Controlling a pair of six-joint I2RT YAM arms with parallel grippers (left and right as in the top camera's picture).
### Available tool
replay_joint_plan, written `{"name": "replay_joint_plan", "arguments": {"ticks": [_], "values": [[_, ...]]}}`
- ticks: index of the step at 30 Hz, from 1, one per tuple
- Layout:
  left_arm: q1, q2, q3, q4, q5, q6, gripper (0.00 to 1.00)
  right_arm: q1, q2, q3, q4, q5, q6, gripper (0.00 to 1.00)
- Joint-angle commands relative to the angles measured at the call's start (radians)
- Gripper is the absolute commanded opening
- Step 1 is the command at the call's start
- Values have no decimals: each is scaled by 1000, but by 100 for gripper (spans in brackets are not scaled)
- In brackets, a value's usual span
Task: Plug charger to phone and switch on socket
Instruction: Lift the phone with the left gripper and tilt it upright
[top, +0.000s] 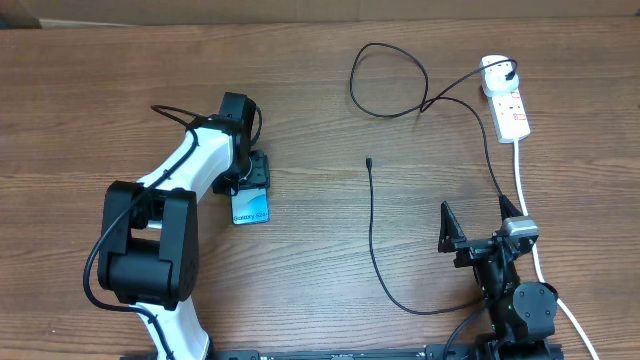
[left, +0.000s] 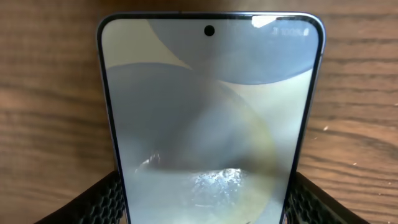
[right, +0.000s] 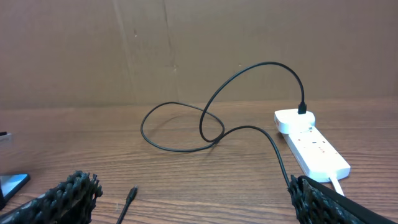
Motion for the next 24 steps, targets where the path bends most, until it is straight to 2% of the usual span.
{"name": "replay_joint_plan", "arguments": {"ticks": [1,8,24], "values": [[5,28,8,-44,18,-142,63,6,-9,-11,6,10,-1,100],[5,28,60,-117,19,-235,64,6,-9,-11,6,10,-1,100],[5,28,104,-146,90,-235,64,6,-9,-11,6,10,-1,100]]}}
